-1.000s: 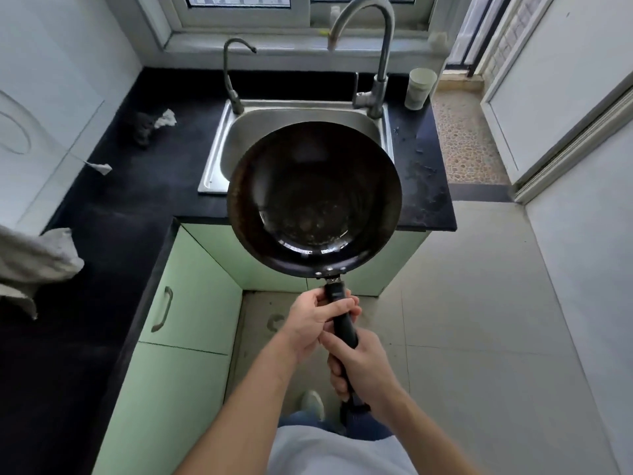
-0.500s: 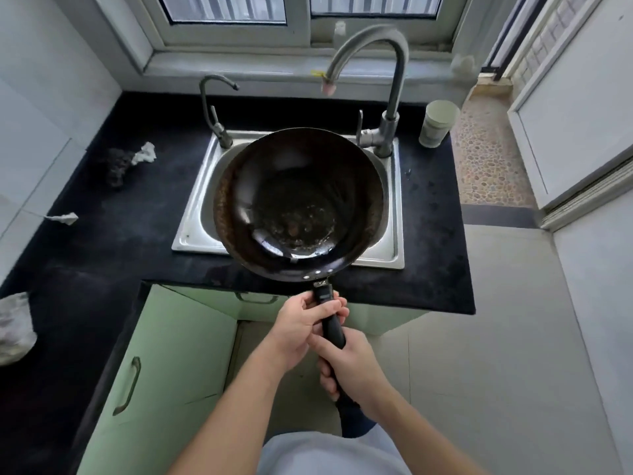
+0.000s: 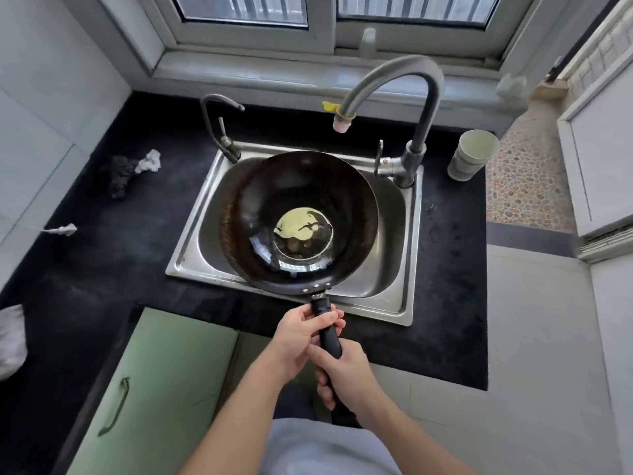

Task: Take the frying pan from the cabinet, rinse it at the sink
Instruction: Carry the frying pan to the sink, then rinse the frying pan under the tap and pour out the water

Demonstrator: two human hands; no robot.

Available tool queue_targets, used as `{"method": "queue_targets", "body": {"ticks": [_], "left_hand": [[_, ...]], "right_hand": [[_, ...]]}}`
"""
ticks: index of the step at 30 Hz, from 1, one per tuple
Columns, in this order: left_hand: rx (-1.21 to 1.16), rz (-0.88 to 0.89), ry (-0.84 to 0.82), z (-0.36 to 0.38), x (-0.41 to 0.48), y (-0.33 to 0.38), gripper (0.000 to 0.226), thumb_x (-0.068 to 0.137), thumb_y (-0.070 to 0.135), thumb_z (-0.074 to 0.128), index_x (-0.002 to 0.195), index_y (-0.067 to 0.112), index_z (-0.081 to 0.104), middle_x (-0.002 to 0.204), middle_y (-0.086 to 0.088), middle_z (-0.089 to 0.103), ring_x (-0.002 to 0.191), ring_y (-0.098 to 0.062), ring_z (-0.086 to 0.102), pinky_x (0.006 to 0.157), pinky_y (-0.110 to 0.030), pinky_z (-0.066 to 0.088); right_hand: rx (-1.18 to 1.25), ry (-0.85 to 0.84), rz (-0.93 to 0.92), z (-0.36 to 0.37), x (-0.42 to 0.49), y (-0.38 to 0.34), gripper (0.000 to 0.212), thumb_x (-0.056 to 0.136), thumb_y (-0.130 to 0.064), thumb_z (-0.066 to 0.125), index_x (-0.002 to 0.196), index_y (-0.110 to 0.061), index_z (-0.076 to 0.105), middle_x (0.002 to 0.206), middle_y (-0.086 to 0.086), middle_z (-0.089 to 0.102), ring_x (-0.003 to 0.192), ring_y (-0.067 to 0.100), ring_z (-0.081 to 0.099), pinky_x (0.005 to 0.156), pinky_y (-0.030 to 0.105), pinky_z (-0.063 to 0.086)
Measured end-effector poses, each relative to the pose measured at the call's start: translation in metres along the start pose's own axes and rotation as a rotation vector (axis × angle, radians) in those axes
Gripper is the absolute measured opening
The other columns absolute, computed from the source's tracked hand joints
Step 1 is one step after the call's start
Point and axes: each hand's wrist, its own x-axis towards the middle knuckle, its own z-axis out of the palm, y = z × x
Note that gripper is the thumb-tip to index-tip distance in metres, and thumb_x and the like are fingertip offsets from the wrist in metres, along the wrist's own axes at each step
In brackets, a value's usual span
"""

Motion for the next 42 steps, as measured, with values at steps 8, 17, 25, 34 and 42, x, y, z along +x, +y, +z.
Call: {"method": "queue_targets", "body": {"ticks": [8,17,25,34,42], "left_hand": [[0.033,-0.043,-0.038,-0.024,0.016,0.006,0.029,0.088,-0.001,0.066,0.115,-0.011,0.061,0.099,-0.016,0.072,0.086,-0.020,0.072,0.075,-0.026,0.059],[0.121,-0.087,-0.113,-0.066,0.033,0.009,0.021,0.088,-0.001,0.067,0.108,-0.006,0.065,0.108,-0.022,0.072,0.089,-0.021,0.073,0.079,-0.028,0.059],[0.179,-0.149,-0.180,-0.082,0.038,0.016,0.022,0.090,0.001,0.064,0.112,-0.003,0.065,0.109,-0.014,0.075,0.100,-0.023,0.073,0.082,-0.027,0.059],[0.303,-0.269,-0.225,-0.097,0.033,0.024,0.035,0.094,0.022,0.064,0.109,-0.009,0.067,0.101,-0.014,0.074,0.059,-0.015,0.071,0.051,-0.023,0.053],[0.401,-0.245,-0.279,-0.102,0.037,0.027,0.034,0.087,0.019,0.072,0.112,-0.002,0.066,0.114,-0.023,0.070,0.042,-0.020,0.048,0.038,-0.028,0.043]], "right_hand": [[0.053,0.047,0.034,0.021,0.018,0.006,0.027,0.097,-0.025,0.060,0.091,0.001,0.060,0.053,0.004,0.052,0.039,0.016,0.046,0.038,0.025,0.040],[0.138,0.158,0.053,0.064,0.040,0.026,0.026,0.097,-0.025,0.060,0.080,-0.005,0.060,0.054,0.009,0.052,0.038,0.018,0.045,0.039,0.025,0.040],[0.124,0.235,0.009,0.085,0.049,0.037,0.024,0.097,-0.020,0.059,0.083,-0.001,0.058,0.052,0.009,0.050,0.036,0.020,0.043,0.036,0.025,0.040],[0.186,0.303,0.048,0.097,0.066,0.033,0.024,0.096,-0.010,0.055,0.073,-0.003,0.053,0.048,0.007,0.047,0.034,0.019,0.043,0.035,0.024,0.039],[0.198,0.337,0.012,0.098,0.081,0.037,0.021,0.097,-0.005,0.049,0.076,-0.003,0.052,0.046,0.008,0.046,0.032,0.021,0.043,0.034,0.024,0.040]]}}
